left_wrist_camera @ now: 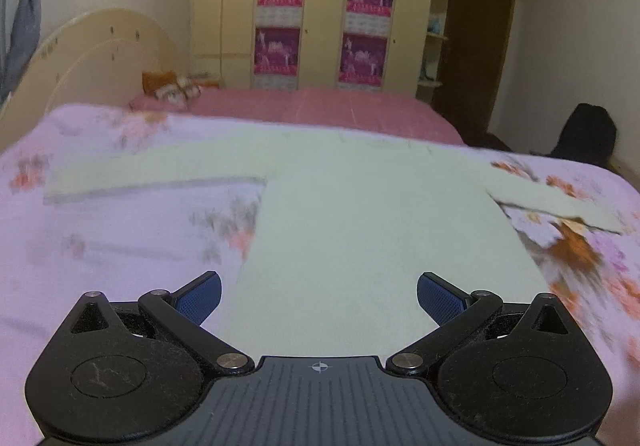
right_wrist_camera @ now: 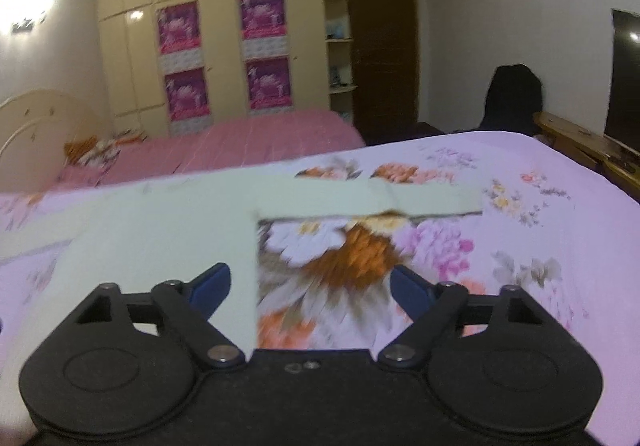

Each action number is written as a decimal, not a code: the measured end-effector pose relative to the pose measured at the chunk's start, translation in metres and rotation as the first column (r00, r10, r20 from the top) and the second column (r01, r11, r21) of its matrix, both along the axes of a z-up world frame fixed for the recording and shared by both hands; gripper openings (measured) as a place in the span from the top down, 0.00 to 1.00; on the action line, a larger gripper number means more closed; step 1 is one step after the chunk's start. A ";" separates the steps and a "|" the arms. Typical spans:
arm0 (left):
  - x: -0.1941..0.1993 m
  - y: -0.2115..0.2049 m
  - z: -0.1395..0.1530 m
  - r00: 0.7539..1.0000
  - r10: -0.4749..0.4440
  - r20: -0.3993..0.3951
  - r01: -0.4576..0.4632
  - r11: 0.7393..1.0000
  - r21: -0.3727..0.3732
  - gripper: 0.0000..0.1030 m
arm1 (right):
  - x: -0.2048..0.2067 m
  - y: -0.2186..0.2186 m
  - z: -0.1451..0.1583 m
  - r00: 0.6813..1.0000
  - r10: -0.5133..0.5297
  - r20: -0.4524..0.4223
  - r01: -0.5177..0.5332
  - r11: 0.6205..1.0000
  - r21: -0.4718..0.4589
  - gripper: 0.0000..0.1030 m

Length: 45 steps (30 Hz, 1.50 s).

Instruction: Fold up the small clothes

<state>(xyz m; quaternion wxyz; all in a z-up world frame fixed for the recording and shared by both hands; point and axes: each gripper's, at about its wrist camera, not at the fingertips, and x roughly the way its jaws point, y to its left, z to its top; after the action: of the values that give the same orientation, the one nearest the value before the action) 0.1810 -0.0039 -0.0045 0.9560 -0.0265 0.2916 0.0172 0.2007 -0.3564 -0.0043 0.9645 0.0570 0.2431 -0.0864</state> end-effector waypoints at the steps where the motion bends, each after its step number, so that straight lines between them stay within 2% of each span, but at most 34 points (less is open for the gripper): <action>1: 0.011 0.000 0.000 1.000 0.012 0.017 -0.013 1.000 0.027 0.00 | 0.007 -0.008 0.000 1.000 -0.010 0.006 0.010 1.000 0.012 0.25; 2: 0.024 0.002 0.000 1.000 0.020 0.023 -0.021 0.999 0.035 0.00 | 0.016 -0.017 0.000 1.000 -0.022 0.013 0.022 0.999 0.028 0.26; 6: 0.074 0.017 -0.003 0.999 0.044 -0.005 -0.045 0.999 -0.024 0.00 | 0.057 -0.064 -0.009 0.996 -0.084 0.027 0.081 0.992 0.092 0.35; 8: 0.098 0.016 -0.009 0.997 0.071 -0.016 -0.071 0.997 -0.006 0.00 | 0.075 -0.088 -0.018 0.993 -0.118 0.023 0.114 0.985 0.127 0.37; 11: 0.132 0.013 -0.022 0.997 0.064 -0.053 -0.065 0.998 -0.012 0.00 | 0.104 -0.133 -0.040 0.983 -0.185 0.001 0.181 0.961 0.209 0.47; 13: 0.150 0.011 -0.031 0.995 0.062 -0.073 -0.063 0.998 -0.013 0.00 | 0.121 -0.167 -0.060 0.968 -0.251 -0.024 0.247 0.923 0.296 0.55; 15: 0.163 0.008 -0.037 0.996 0.057 -0.074 -0.057 0.998 0.006 0.00 | 0.135 -0.201 -0.081 0.947 -0.318 -0.046 0.309 0.863 0.399 0.56; 19: 0.189 0.004 -0.042 0.996 0.046 -0.071 -0.045 0.999 0.018 0.00 | 0.154 -0.240 -0.112 0.912 -0.403 -0.079 0.382 0.762 0.522 0.56; 21: 0.202 0.002 -0.044 0.997 0.044 -0.067 -0.042 0.999 0.020 0.00 | 0.161 -0.250 -0.122 0.904 -0.419 -0.085 0.394 0.740 0.546 0.56; 27: 0.225 0.004 -0.048 0.996 0.057 -0.062 -0.056 0.998 0.010 0.00 | 0.175 -0.262 -0.134 0.893 -0.441 -0.093 0.413 0.718 0.561 0.66; 32: 0.247 0.004 -0.058 0.994 0.043 -0.104 -0.039 0.999 0.032 0.00 | 0.186 -0.266 -0.131 0.895 -0.436 -0.092 0.412 0.731 0.544 0.74; 34: 0.250 0.002 -0.058 0.993 0.035 -0.111 -0.032 0.999 0.032 0.00 | 0.192 -0.266 -0.128 0.896 -0.432 -0.104 0.420 0.747 0.515 0.94; 35: 0.250 0.001 -0.057 0.994 0.027 -0.106 -0.024 0.999 0.028 0.00 | 0.192 -0.269 -0.125 0.898 -0.428 -0.103 0.419 0.756 0.503 0.94; 37: 0.248 0.000 -0.054 0.995 0.015 -0.099 -0.013 1.000 0.023 0.00 | 0.196 -0.266 -0.114 0.908 -0.412 -0.082 0.401 0.792 0.461 0.95; 40: 0.246 0.002 -0.052 0.995 0.016 -0.101 -0.015 1.000 0.005 0.00 | 0.205 -0.243 -0.092 0.935 -0.354 -0.026 0.338 0.864 0.372 0.95; 42: 0.246 0.006 -0.052 0.994 0.022 -0.109 -0.025 0.999 -0.021 0.00 | 0.215 -0.220 -0.077 0.959 -0.285 0.007 0.269 0.913 0.308 0.95; 45: 0.245 0.011 -0.050 0.993 0.031 -0.114 -0.035 0.999 -0.037 0.00 | 0.232 -0.172 -0.059 0.987 -0.153 0.043 0.139 0.963 0.232 0.95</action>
<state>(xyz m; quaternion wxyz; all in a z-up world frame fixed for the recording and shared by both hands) 0.4262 0.0070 -0.0548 0.9369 -0.0488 0.3451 0.0289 0.4330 -0.5289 -0.0629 0.9494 0.1879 0.2174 -0.1269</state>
